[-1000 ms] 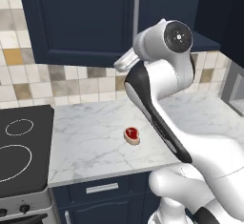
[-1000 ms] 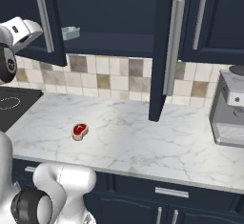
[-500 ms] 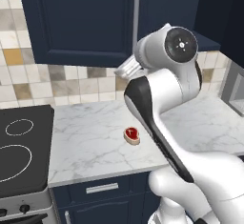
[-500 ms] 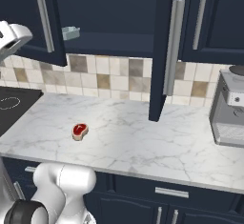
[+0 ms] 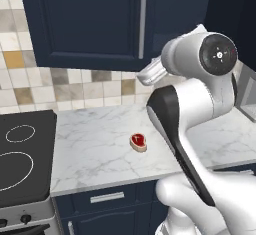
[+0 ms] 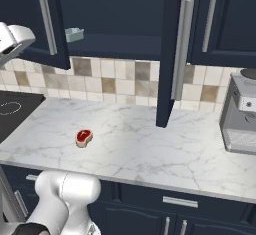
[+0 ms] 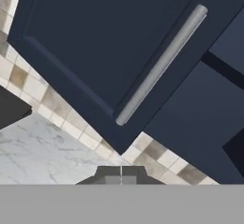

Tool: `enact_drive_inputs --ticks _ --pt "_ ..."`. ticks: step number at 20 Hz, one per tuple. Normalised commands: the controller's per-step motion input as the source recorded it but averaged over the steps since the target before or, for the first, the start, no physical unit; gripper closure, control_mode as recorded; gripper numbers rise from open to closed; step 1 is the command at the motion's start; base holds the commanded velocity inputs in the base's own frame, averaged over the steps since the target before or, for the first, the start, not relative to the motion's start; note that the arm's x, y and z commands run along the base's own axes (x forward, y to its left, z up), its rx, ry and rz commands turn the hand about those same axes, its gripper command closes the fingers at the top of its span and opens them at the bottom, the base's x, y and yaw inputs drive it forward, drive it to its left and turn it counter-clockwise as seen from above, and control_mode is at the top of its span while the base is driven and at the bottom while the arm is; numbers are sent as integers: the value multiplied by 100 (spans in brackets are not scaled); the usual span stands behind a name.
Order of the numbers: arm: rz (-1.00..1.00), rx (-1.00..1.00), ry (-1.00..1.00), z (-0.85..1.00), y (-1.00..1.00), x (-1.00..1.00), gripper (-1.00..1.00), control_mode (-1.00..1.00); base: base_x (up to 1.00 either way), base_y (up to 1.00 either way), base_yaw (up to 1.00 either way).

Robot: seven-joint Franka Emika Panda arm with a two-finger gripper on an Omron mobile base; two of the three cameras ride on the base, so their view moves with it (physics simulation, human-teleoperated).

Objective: Retrieve the tupperware from the cabinet, then place the raw meat into the tupperware to avoid contamination.

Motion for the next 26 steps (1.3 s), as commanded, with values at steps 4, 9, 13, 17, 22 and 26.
enact_drive_inputs --ticks 4,9,13,17,22,26 --pt "-4 0 0 13 -25 -15 -100 -100 0 0 0" --pt "-5 0 0 10 -26 -11 -100 -100 0 0 0" --pt "-3 -6 -2 -2 -35 0 -100 -100 0 0 0" --pt "0 -7 -9 -5 -38 0 -100 -100 0 0 0" --pt "7 -4 -20 -2 -44 0 -100 -100 0 0 0" --pt "16 -2 -25 0 -38 0 -100 -100 0 0 0"
